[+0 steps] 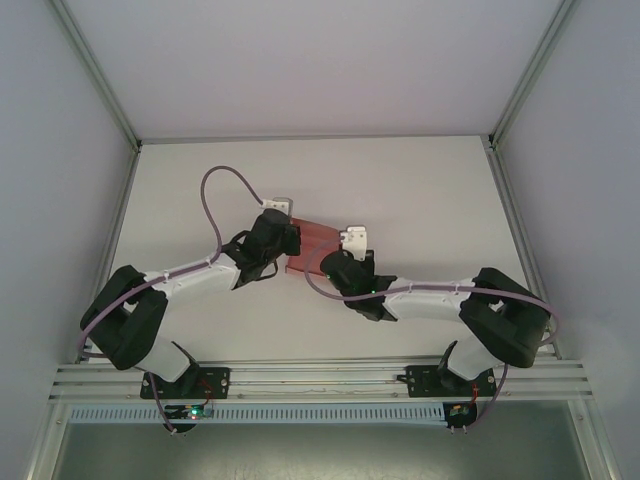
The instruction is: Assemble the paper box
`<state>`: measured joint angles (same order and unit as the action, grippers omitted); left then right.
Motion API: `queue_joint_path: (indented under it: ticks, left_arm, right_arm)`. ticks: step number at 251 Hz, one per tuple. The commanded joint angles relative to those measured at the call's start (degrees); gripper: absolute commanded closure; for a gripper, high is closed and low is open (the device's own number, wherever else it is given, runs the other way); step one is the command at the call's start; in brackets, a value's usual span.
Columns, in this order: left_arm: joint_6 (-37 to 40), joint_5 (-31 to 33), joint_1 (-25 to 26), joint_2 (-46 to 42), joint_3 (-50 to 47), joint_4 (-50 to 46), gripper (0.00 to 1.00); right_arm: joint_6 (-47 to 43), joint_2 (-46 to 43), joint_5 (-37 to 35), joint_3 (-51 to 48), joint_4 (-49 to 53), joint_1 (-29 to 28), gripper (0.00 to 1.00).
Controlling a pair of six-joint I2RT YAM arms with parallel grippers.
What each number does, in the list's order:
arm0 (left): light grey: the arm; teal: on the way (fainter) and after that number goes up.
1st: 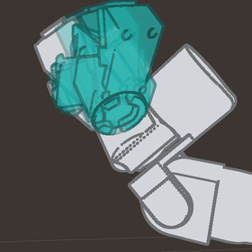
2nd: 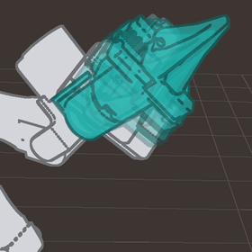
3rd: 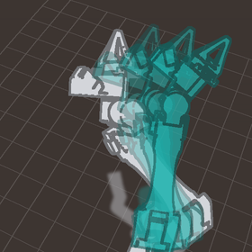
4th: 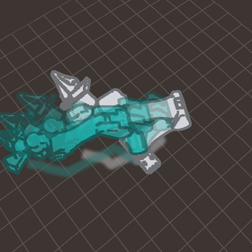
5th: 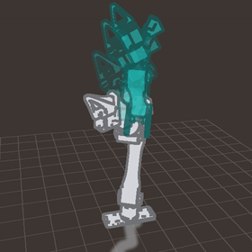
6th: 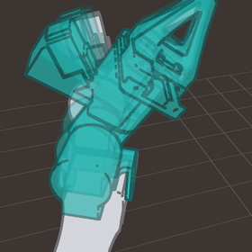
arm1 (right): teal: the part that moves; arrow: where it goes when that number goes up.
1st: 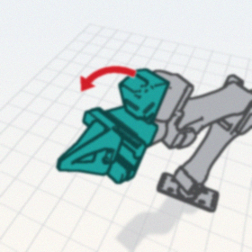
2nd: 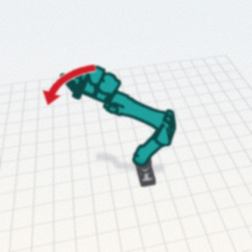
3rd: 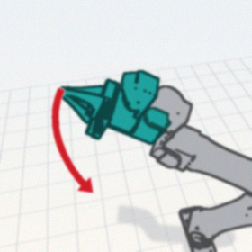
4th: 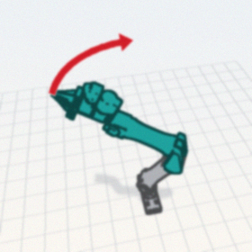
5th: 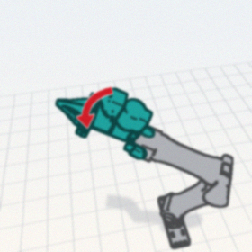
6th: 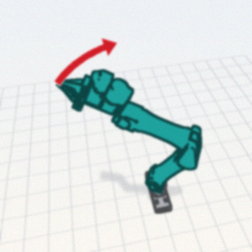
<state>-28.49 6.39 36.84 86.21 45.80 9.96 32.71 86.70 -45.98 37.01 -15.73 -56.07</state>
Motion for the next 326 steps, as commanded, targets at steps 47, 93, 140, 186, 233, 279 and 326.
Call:
queue_joint_path:
  ticks: [47,93,140,186,233,279,326]
  left_arm:
    - [2.09,-7.33,5.69,-2.44,-8.74,0.43,1.0]
    - [1.56,-7.93,6.42,-4.94,-14.3,2.6,0.99]
    - [-1.52,-8.65,7.34,-4.51,-18.68,7.97,0.99]
    - [-2.14,-9.05,8.61,-4.68,-20.66,7.82,1.0]
    - [-3.85,-6.83,9.21,-7.6,-24.91,7.95,0.99]
    - [-3.68,-4.81,9.72,-11.15,-26.16,3.81,1.0]
    - [-2.8,-3.37,9.74,-13.96,-25.41,1.08,0.98]
  right_arm:
    - [5.27,-0.08,-2.48,-3.07,-1.97,-5.78,0.98]
    - [7.42,-0.5,-4.28,-3.56,-2.09,-8.06,0.98]
    - [15.2,1.19,-2.96,-4.2,-1.21,-8.65,0.97]
    - [20.49,4.12,-11.42,-3.91,0.3,-13.06,0.97]
    - [20.15,2.26,-17.09,-6.31,-1.26,-16.57,0.91]
    - [19.08,1.77,-14.13,-7.06,-2.66,-16.61,0.82]
    - [10.41,-0.92,-7.88,-5.05,-0.93,-16.88,0.57]
